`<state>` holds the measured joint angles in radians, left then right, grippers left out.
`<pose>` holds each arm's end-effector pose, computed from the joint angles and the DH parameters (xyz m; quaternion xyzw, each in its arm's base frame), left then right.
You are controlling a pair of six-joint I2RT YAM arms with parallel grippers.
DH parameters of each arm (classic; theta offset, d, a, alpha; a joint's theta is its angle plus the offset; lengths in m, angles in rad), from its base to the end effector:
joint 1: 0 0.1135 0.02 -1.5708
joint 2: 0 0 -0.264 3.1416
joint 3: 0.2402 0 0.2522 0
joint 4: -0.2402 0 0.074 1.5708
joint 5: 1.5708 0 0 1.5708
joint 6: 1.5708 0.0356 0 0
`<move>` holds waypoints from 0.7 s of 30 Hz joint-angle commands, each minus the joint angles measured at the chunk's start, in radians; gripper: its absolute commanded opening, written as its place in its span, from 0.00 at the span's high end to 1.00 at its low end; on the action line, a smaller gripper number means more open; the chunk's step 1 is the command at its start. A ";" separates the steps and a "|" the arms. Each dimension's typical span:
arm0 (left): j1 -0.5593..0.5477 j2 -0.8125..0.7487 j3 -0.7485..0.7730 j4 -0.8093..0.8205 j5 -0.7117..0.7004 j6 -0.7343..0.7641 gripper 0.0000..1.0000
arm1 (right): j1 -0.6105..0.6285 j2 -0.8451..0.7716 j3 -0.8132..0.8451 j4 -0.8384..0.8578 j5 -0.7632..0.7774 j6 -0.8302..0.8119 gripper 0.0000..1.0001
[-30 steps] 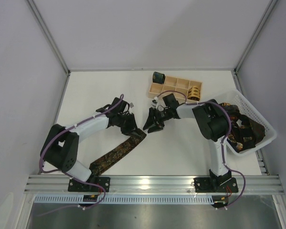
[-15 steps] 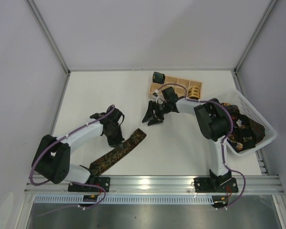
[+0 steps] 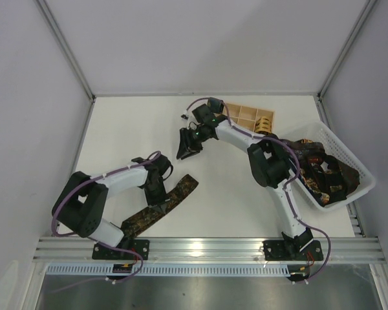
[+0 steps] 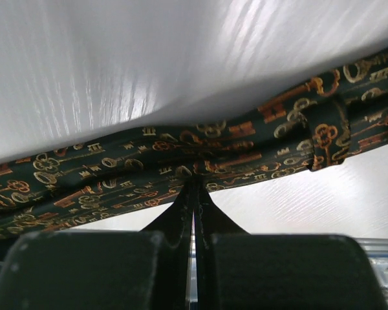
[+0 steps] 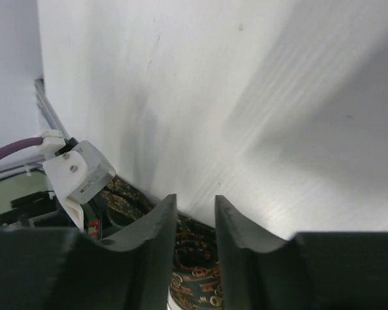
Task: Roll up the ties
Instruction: Roll the tie
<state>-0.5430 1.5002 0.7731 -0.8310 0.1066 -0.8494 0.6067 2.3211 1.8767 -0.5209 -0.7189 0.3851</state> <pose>0.1912 -0.1198 0.1495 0.1520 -0.9869 0.0449 0.0293 0.4010 0.3068 0.1726 -0.2030 0.8764 0.4281 0.0857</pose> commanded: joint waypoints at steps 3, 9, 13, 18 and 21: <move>-0.008 0.040 -0.017 -0.002 -0.034 -0.050 0.99 | 0.116 0.072 0.140 -0.202 0.153 -0.043 0.69; -0.006 0.186 0.103 -0.066 -0.204 0.068 1.00 | 0.127 0.052 0.057 -0.128 0.138 0.070 0.78; -0.002 0.258 0.193 -0.094 -0.306 0.150 1.00 | 0.100 0.054 0.015 -0.123 0.125 0.071 0.80; 0.000 0.322 0.324 -0.109 -0.370 0.278 1.00 | 0.059 0.020 -0.094 -0.068 0.090 0.106 0.82; 0.002 0.371 0.394 -0.100 -0.367 0.347 1.00 | 0.051 -0.020 -0.175 -0.038 0.088 0.118 0.82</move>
<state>-0.5484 1.8278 1.1076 -1.0344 -0.1562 -0.6140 0.6598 2.3505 1.7683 -0.5869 -0.6708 0.4900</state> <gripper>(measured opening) 0.008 0.180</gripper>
